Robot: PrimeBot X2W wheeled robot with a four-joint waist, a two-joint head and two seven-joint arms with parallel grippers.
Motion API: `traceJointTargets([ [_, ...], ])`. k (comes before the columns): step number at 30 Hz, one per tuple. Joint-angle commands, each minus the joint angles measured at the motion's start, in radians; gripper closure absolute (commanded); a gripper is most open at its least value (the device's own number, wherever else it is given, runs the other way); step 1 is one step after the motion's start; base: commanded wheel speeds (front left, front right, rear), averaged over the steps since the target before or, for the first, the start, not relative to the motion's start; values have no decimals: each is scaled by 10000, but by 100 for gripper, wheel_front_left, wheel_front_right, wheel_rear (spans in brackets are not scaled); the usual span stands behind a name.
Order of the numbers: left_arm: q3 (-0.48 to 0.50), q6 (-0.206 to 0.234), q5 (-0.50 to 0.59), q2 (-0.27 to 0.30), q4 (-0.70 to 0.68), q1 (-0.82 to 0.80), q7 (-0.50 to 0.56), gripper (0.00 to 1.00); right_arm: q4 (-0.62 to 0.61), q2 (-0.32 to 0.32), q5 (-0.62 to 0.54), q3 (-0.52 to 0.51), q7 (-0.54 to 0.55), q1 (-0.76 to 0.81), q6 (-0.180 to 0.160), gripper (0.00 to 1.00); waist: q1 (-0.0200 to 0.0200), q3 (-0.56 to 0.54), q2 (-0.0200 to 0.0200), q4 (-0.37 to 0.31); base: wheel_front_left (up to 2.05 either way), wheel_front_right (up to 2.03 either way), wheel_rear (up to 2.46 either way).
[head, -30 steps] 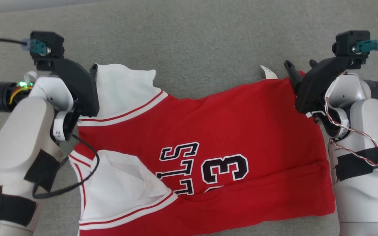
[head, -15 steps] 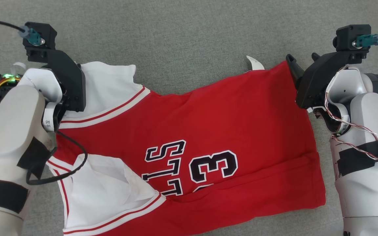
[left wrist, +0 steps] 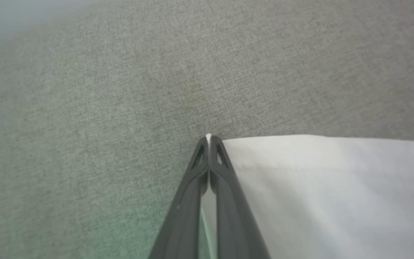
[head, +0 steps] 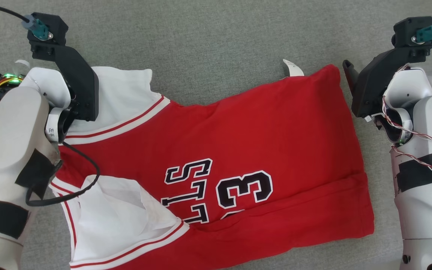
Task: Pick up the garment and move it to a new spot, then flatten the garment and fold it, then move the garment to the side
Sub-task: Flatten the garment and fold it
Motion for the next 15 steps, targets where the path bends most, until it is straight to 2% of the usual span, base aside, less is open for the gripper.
traceJointTargets([
  [1,-40,19,-2,141,163,139,118,100,35,46,52,64,72,-76,-25,0,0,27,0,37,0,0,0],
  [10,-118,85,-63,137,-206,213,91,100,-166,-270,457,827,1033,-89,-25,0,0,86,0,180,0,0,0],
  [12,-136,98,-82,141,-266,227,142,100,-128,-340,484,956,1255,-64,-25,8,0,109,0,197,0,0,0],
  [15,-201,84,-75,141,-360,207,198,100,-35,-441,483,1087,1430,-154,-25,14,0,177,0,245,0,0,0],
])
